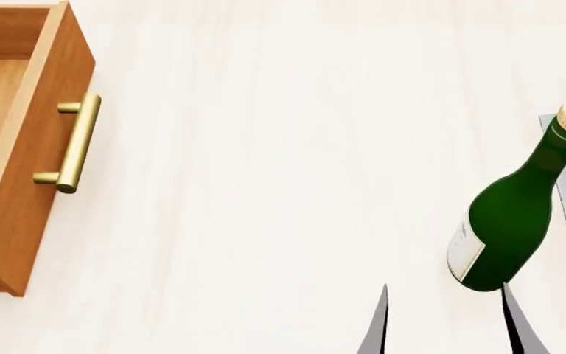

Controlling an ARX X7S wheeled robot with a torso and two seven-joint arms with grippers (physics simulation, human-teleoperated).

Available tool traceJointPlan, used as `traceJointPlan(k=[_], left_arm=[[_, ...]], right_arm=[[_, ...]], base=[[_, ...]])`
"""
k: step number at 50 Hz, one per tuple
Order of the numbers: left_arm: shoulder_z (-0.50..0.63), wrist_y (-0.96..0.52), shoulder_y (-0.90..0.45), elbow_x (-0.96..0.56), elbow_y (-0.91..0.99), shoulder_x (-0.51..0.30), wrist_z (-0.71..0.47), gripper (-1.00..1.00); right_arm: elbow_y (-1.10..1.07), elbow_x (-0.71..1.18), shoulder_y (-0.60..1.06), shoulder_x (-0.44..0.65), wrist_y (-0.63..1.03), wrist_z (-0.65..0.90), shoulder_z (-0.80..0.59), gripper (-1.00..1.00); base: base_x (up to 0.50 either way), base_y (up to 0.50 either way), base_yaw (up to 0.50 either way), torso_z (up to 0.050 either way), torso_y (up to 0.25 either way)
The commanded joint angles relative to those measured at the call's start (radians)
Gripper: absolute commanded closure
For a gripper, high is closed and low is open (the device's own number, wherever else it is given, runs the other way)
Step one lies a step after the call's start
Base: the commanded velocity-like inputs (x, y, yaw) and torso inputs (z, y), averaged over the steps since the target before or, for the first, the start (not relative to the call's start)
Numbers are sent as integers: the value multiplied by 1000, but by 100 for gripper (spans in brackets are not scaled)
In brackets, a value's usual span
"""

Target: Put the bowl on top of the cabinet.

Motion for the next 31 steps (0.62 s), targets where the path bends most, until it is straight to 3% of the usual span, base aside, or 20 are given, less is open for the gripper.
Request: traceJointPlan(k=[1,2,4,12,15,30,31], left_arm=[[172,367,593,381,260,209,207,-100],[175,517,690,381,258,220,220,-100],[201,705,758,411,247,247,261,-100],[243,1106,947,424,199,291,269,-100],[280,1328,1040,422,186,294,248,-100],[389,1728,1152,552,78,273,168,-100],[387,1815,1168,574,81,283,169,-100]], right_arm=[[-19,-20,-32,-18,-73,18,77,-100],[-19,-23,-34,-19,-81,21,79,-100],[-18,-34,-39,-22,-105,30,83,-100],[-43,-65,-67,-26,-177,53,97,-100],[-57,-86,-85,-33,-234,73,109,-100],[-56,-129,-128,-43,-362,114,137,-100],[-77,-173,-149,-46,-403,131,152,-100]], base=[[0,0,0,0,0],[0,0,0,0,0],[0,0,0,0,0],[0,0,0,0,0],[0,0,0,0,0],[0,0,0,0,0],[0,0,0,0,0]])
